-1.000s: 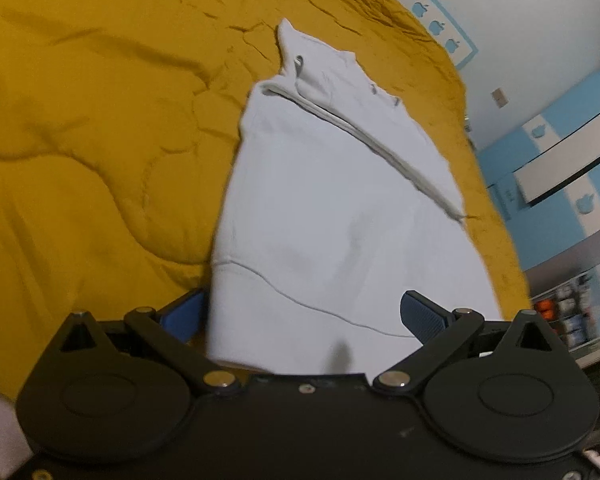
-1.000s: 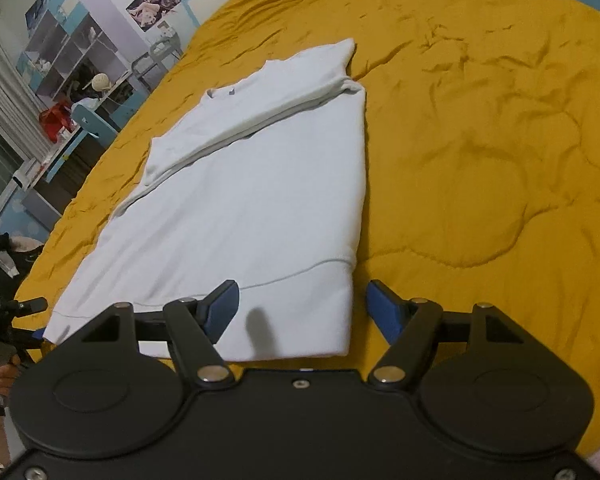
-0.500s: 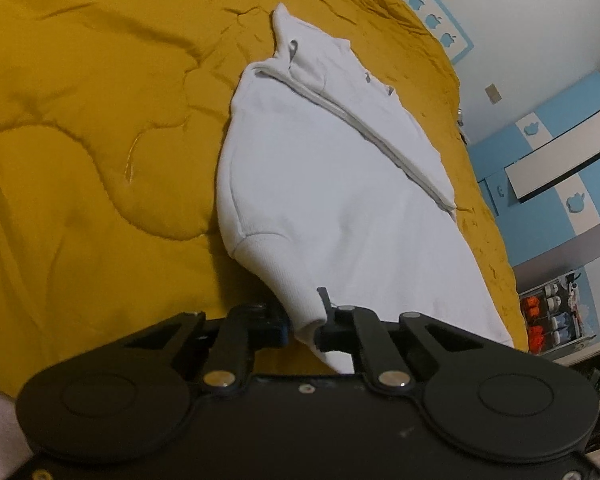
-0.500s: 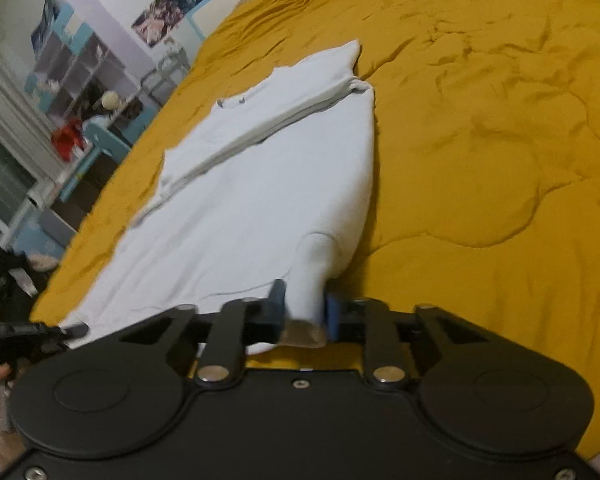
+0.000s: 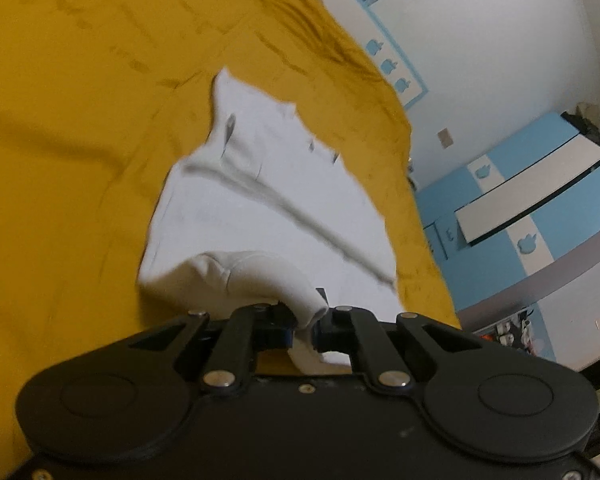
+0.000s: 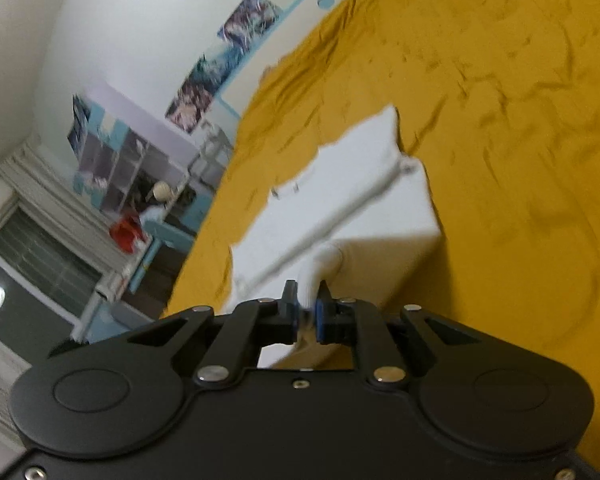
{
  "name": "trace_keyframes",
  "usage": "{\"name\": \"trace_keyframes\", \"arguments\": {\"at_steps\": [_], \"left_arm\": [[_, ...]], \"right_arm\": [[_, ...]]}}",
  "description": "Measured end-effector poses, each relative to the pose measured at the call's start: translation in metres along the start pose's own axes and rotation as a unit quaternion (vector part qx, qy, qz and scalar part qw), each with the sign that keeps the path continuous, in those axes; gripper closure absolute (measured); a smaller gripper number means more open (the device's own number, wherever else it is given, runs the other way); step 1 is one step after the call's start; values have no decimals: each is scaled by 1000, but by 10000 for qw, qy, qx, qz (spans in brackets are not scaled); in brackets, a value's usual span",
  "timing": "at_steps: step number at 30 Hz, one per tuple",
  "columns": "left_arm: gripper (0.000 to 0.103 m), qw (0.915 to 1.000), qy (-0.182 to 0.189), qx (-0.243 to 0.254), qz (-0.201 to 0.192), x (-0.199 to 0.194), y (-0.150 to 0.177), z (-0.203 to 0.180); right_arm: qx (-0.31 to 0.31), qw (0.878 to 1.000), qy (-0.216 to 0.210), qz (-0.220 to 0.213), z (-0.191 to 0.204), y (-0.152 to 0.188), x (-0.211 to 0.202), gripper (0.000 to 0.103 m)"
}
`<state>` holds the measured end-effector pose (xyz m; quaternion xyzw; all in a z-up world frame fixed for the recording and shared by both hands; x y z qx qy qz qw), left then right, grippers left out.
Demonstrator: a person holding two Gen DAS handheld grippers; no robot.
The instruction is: Fold small clothes
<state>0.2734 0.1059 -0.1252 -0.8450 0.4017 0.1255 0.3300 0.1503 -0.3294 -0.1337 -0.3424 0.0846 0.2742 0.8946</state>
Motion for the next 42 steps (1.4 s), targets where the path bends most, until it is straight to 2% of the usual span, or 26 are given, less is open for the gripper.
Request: {"name": "trace_keyframes", "arguments": {"at_steps": [5, 9, 13, 16, 18, 19, 20, 21, 22, 23, 24, 25, 28, 31, 33, 36, 38, 40, 42], "left_arm": [[97, 9992, 132, 281, -241, 44, -68, -13], [97, 9976, 91, 587, -362, 91, -129, -23], [97, 9967, -42, 666, -462, 148, -185, -21], [94, 9961, -222, 700, -490, 197, -218, -11], [85, 9949, -641, 582, -509, 228, -232, 4], [85, 9938, -900, 397, -518, 235, -236, 12], [85, 9925, -1029, 280, -594, 236, -238, 17], [84, 9915, -1047, 249, -728, 231, -236, 20], [74, 9905, -1025, 317, -860, 223, -232, 19], [67, 9896, -1005, 424, -932, 214, -226, 18], [59, 9887, -987, 549, -990, 201, -218, 16], [58, 9883, -953, 671, -982, 189, -207, 14], [56, 9905, -949, 792, -609, 160, -169, 9], [47, 9914, -1114, 629, -279, 136, -124, 10], [36, 9934, -1092, 323, -136, 124, -98, 19], [32, 9942, -1073, -36, -72, 121, -76, 32], [30, 9938, -1084, -180, -185, 124, -72, 38], [20, 9943, -991, -342, -194, 133, -72, 42], [19, 9925, -1086, -546, -153, 143, -71, 52]], "right_arm": [[-188, 9996, -29, -218, 12, -56, 53, 94], [-326, 9987, -23, -397, 14, -106, 111, 94], [-441, 9978, 123, -488, 8, -149, 178, 95], [-487, 9966, 353, -557, -3, -174, 228, 95], [-638, 9933, 749, -600, -15, -185, 262, 94], [-597, 9913, 994, -615, -24, -189, 276, 85], [-475, 9887, 1243, -692, -31, -191, 282, 74], [-342, 9862, 1407, -803, -38, -192, 285, 69], [-262, 9856, 1440, -847, -40, -191, 282, 57], [-200, 9867, 1359, -866, -42, -187, 274, 54], [-178, 9896, 1168, -815, -43, -179, 264, 54], [-206, 9924, 1011, -664, -43, -172, 255, 53], [-249, 9970, 719, -155, -40, -138, 215, 52], [68, 9983, 551, 149, -40, -104, 172, 48], [376, 9976, 525, 267, -48, -80, 147, 47], [787, 9944, 580, 411, -66, -61, 135, 44], [1002, 9914, 730, 426, -75, -52, 137, 44], [1192, 9893, 737, 404, -83, -50, 145, 44], [1293, 9868, 928, 314, -90, -51, 153, 44]]}}
Point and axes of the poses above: each gripper's, at about its wrist camera, not at the fingertips, and x roughly the way its jaws point, z to its left, y to its underside, the point moved 3 cm from there along x, roughly the way its jaws point
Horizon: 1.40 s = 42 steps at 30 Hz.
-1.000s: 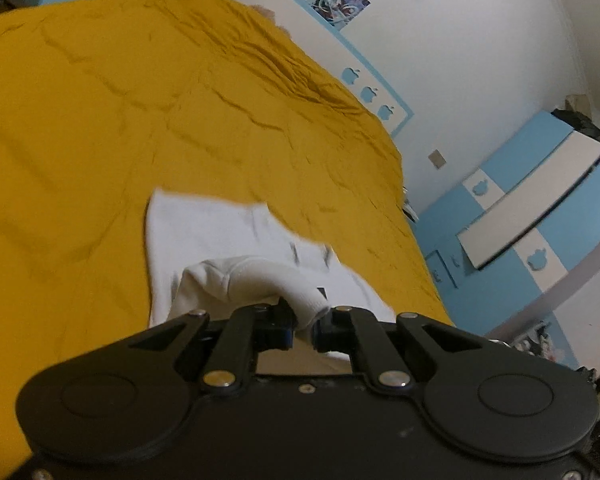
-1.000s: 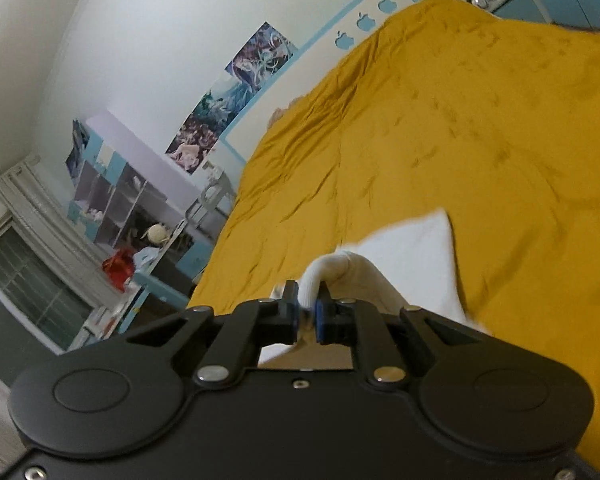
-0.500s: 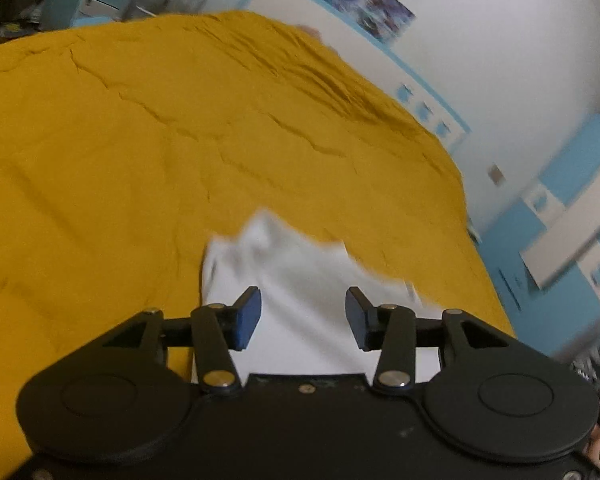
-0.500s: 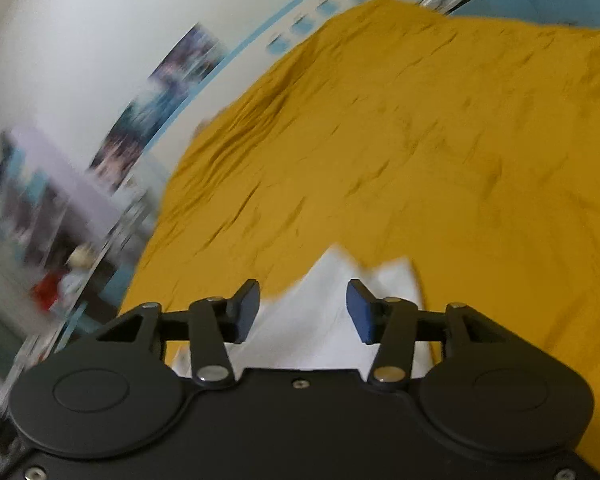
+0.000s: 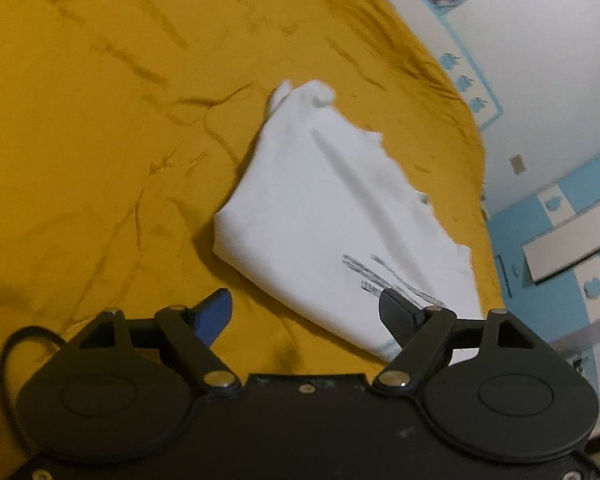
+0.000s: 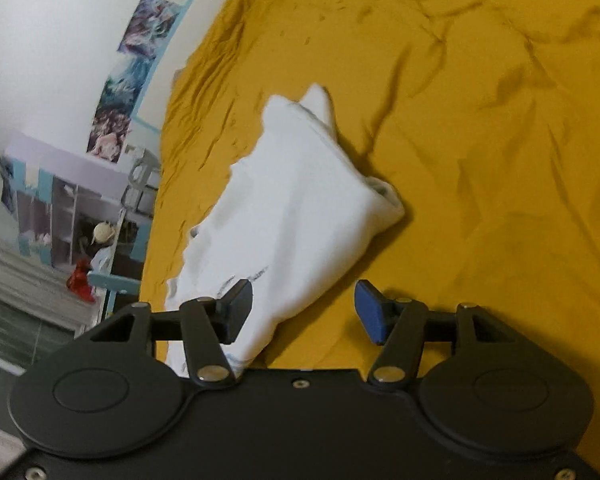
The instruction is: Fold small clothes
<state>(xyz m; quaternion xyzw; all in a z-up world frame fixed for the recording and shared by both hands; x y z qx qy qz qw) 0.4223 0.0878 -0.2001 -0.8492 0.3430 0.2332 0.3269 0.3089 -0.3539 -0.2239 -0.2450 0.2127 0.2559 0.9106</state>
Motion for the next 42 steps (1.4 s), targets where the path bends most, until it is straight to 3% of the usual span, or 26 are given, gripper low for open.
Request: {"name": "trace_keyframes", "arguments": {"at_steps": [2, 8, 9, 11, 12, 14, 15, 16, 20, 29, 33, 37, 42], "left_arm": [[18, 9994, -88, -318, 104, 18, -3, 10], [16, 9974, 83, -696, -168, 35, -14, 15], [22, 9975, 59, -666, -209, 36, -15, 14], [54, 9979, -67, -577, -274, 40, -20, 13], [78, 9980, -132, -569, -260, 42, -21, 15], [82, 9970, -53, -750, -153, 47, -23, 23], [84, 9963, -5, -846, -141, 48, -23, 26], [86, 9963, 21, -849, -143, 46, -22, 25], [89, 9981, -49, -571, -240, 34, -23, 13], [92, 9990, 238, -22, -366, -43, -25, -43], [92, 9993, 239, 221, -159, -93, 17, -51], [92, 9994, 61, 188, 292, -127, 83, -28], [87, 9976, -270, -89, 633, -124, 130, 19]], "right_arm": [[108, 9999, 54, -49, -3, -1, 8, 44], [242, 9993, 77, -274, -4, -13, 29, 45], [243, 9992, 83, -312, -3, -16, 33, 45], [236, 9990, 135, -352, -3, -20, 38, 47], [249, 9988, 186, -367, -2, -22, 42, 51], [130, 9986, 312, -401, 0, -25, 46, 75], [70, 9985, 368, -397, 1, -27, 48, 81], [32, 9985, 380, -395, 2, -28, 50, 88], [-82, 9979, 430, -474, 10, -30, 43, 95], [-552, 9951, 23, -817, 56, -29, -32, 99], [-606, 9953, -105, -754, 53, -8, -91, 99], [-606, 9969, 36, -490, 22, 32, -142, 99], [-456, 9978, 422, -244, -28, 67, -158, 98]]}}
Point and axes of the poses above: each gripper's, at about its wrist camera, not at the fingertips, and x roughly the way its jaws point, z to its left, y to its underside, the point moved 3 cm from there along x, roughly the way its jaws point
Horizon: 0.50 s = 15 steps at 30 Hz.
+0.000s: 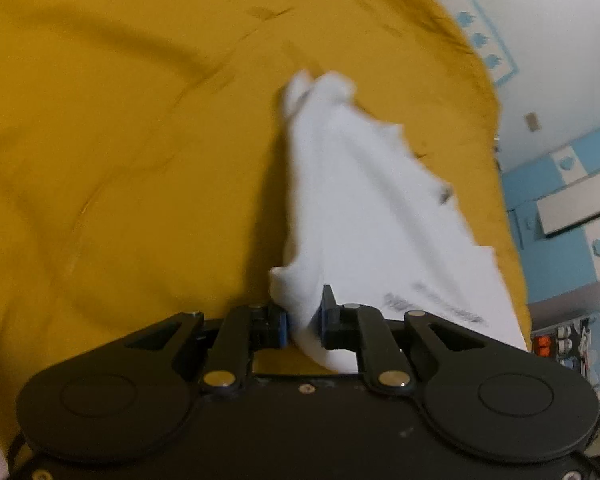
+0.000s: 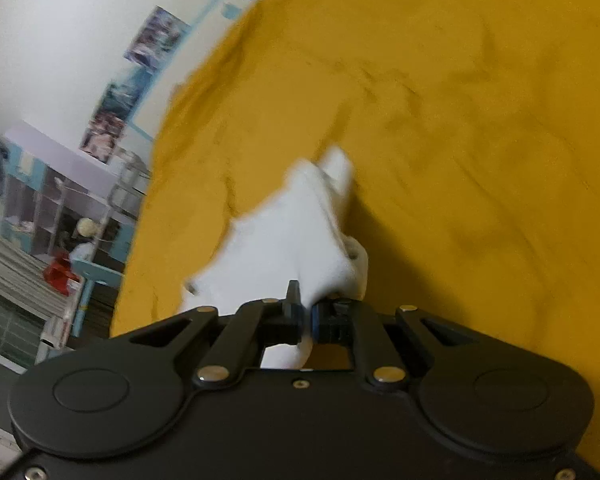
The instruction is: Fold small clothes
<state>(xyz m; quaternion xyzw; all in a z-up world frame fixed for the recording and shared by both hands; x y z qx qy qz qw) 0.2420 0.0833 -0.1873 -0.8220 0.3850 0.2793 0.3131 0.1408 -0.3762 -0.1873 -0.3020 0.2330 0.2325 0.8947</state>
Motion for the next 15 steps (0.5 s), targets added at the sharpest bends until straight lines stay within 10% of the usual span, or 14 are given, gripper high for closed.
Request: {"name": "trace_keyframes", "arguments": {"at_steps": [6, 10, 15], "left_arm": [[82, 9996, -184, 201, -91, -39, 0, 8], [55, 9883, -939, 992, -685, -70, -28, -15], [31, 9748, -702, 1714, -1245, -42, -81, -55]], "right_arm": [[74, 9993, 366, 102, -35, 1, -18, 81], [-1048, 9916, 702, -282, -5, -30, -35, 61], [-2489, 9640, 645, -674, 57, -73, 15, 52]]}}
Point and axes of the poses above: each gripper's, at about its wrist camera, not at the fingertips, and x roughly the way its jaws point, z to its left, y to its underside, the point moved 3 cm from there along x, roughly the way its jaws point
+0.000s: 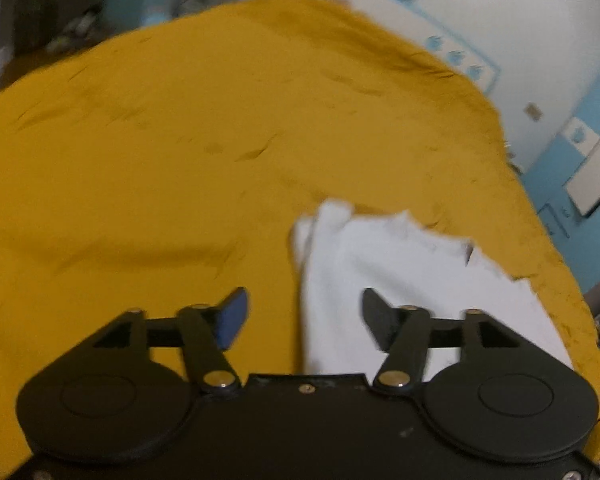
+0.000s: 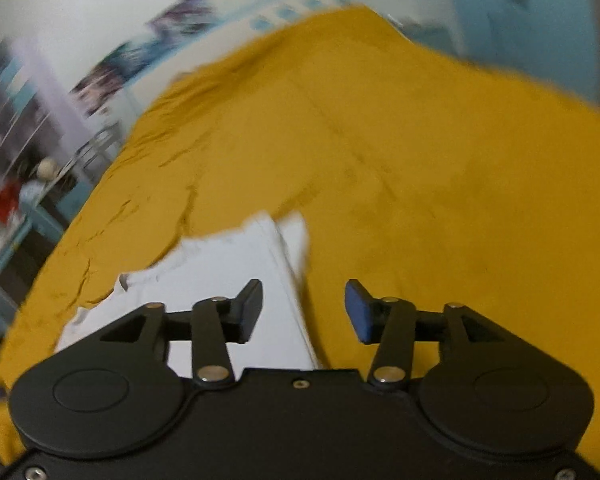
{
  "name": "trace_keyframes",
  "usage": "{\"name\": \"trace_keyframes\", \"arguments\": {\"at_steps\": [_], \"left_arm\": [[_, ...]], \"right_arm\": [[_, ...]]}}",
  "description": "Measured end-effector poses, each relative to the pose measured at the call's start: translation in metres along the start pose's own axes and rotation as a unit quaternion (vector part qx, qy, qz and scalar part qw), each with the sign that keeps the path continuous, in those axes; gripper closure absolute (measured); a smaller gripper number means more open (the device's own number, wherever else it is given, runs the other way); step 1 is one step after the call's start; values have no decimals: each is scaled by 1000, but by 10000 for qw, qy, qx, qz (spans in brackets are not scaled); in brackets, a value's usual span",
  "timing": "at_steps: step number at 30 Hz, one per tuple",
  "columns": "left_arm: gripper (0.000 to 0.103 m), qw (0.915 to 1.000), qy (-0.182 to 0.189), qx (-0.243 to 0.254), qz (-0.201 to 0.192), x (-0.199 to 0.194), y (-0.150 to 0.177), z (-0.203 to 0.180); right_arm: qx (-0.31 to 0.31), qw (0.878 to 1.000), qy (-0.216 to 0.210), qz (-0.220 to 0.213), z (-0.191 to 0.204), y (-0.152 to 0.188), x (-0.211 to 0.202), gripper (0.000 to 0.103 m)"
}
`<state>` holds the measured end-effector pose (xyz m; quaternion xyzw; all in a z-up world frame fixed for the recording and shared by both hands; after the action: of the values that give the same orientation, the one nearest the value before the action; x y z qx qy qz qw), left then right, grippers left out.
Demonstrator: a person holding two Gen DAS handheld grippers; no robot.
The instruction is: Fold small clothes
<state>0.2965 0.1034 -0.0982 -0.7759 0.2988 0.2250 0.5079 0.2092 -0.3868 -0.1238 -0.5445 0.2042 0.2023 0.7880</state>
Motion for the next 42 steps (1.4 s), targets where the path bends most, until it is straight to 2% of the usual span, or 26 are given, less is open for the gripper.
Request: {"name": "trace_keyframes", "arguments": {"at_steps": [3, 5, 9, 15, 16, 17, 18, 20, 22, 23, 29, 32, 35, 38, 39, 40, 42], "left_arm": [[30, 9993, 107, 269, -228, 39, -18, -16], [29, 9991, 89, 298, -303, 68, -26, -24], [28, 9995, -30, 293, -116, 117, -32, -34], [27, 9991, -150, 378, 112, 156, -35, -33], [27, 9990, -143, 391, 157, 162, -34, -32], [27, 9989, -172, 413, 168, 166, -33, -32], [28, 9987, -203, 447, 168, 173, -33, -35], [42, 9983, -154, 524, 207, 181, -31, -36], [92, 9979, -155, 537, 338, 189, -29, -35], [96, 9978, -174, 522, 358, 192, -30, -35], [96, 9997, -118, 162, -161, 173, -36, -25], [95, 9997, -163, 196, 7, 180, -35, -24], [82, 9984, -446, 228, 277, 197, -30, -20], [74, 9985, -412, 145, 333, 199, -29, -16], [66, 9986, -389, 105, 337, 196, -31, -15], [60, 9988, -363, 78, 326, 189, -33, -15], [55, 9990, -303, 114, 321, 175, -35, -17]], "right_arm": [[-619, 9979, 175, 11, 26, -21, 60, 49], [-777, 9966, 196, 176, 37, -26, 96, 49], [-1004, 9923, 356, 639, 46, -19, 150, 50], [-1074, 9888, 517, 895, 44, -5, 176, 50], [-1055, 9888, 468, 945, 42, -4, 179, 53], [-1042, 9891, 424, 948, 42, -3, 178, 64], [-1030, 9893, 424, 941, 41, -3, 178, 67], [-968, 9908, 404, 861, 40, -4, 177, 76], [-954, 9917, 387, 774, 41, -4, 176, 79], [-964, 9918, 398, 734, 43, -4, 175, 81], [-773, 9957, 440, 237, 46, -15, 159, 87], [-749, 9951, 614, 184, 42, -15, 160, 87], [-575, 9943, 789, 430, 31, -7, 177, 87], [-458, 9940, 848, 516, 24, 2, 186, 88], [-464, 9939, 856, 509, 24, 2, 185, 88], [-460, 9941, 830, 518, 25, 1, 183, 86], [-350, 9958, 688, 497, 25, -5, 171, 77]]}}
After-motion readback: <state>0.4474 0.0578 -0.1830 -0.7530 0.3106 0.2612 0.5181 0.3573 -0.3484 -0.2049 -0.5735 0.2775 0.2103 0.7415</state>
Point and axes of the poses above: each gripper's, at about its wrist camera, not at the fingertips, and x roughly the way its jaws point, z to its left, y to its underside, the point moved 3 cm from there along x, roughly the way its jaws point
